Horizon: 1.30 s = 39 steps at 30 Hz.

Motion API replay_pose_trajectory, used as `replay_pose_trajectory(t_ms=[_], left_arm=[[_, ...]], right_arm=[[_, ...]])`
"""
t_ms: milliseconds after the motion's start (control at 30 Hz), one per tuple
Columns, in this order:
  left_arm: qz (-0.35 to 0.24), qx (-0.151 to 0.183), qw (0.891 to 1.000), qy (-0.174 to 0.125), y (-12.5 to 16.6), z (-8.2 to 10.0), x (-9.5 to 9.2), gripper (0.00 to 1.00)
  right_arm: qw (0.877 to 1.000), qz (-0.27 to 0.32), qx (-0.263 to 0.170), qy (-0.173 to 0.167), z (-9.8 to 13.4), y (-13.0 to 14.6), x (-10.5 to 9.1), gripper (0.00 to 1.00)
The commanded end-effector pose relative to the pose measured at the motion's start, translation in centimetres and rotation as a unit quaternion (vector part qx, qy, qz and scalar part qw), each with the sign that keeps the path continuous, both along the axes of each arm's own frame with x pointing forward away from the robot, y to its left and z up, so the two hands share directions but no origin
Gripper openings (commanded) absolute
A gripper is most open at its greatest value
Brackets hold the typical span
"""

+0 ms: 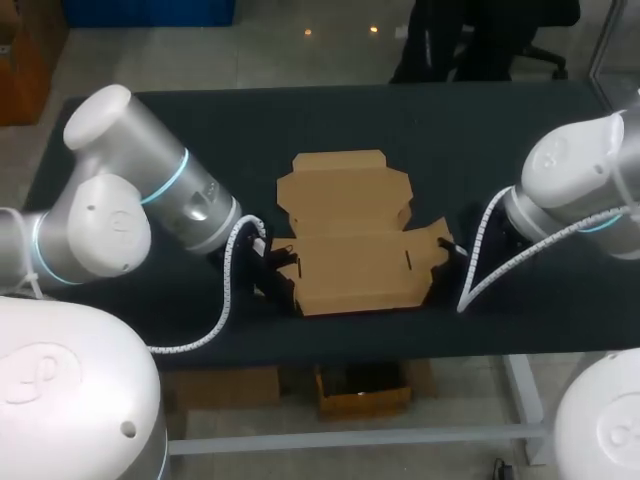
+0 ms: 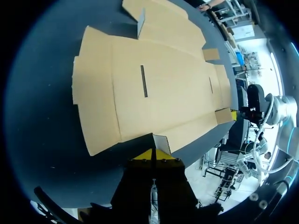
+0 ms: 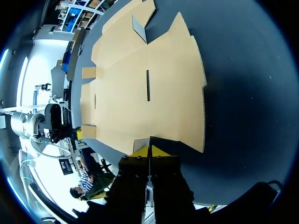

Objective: Assemble the packaging by folding the flat box into shape, placing the metal phone stand inside, and closing the box properly

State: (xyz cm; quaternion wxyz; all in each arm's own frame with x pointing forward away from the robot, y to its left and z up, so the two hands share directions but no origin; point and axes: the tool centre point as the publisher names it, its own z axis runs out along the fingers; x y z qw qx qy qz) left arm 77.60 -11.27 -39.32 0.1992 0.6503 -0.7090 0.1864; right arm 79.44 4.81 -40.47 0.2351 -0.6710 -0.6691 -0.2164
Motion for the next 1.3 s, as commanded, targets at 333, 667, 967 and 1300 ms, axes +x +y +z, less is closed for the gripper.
replay_pose_trajectory(t_ms=[333, 667, 967, 1300], left_arm=[[-0.007, 0.007, 1.0, -0.003, -0.9, 0.2, 0.1, 0.0], [-0.015, 0.008, 1.0, -0.004, -1.6, 0.0, -0.2, 0.0], [-0.022, 0.006, 1.0, -0.005, -2.1, 0.0, -0.3, 0.0], [-0.03, 0.01, 1.0, 0.0, -2.9, -0.5, -0.5, 0.0]], right_arm=[[1.0, 0.008, -0.004, 0.004, -0.2, 0.8, 0.3, 0.0], [1.0, 0.012, -0.011, 0.002, -0.1, 1.3, 0.2, 0.0], [1.0, 0.013, -0.017, -0.003, 0.3, 1.7, -0.2, 0.0], [1.0, 0.014, -0.026, 0.0, 0.1, 2.0, -0.6, 0.0]])
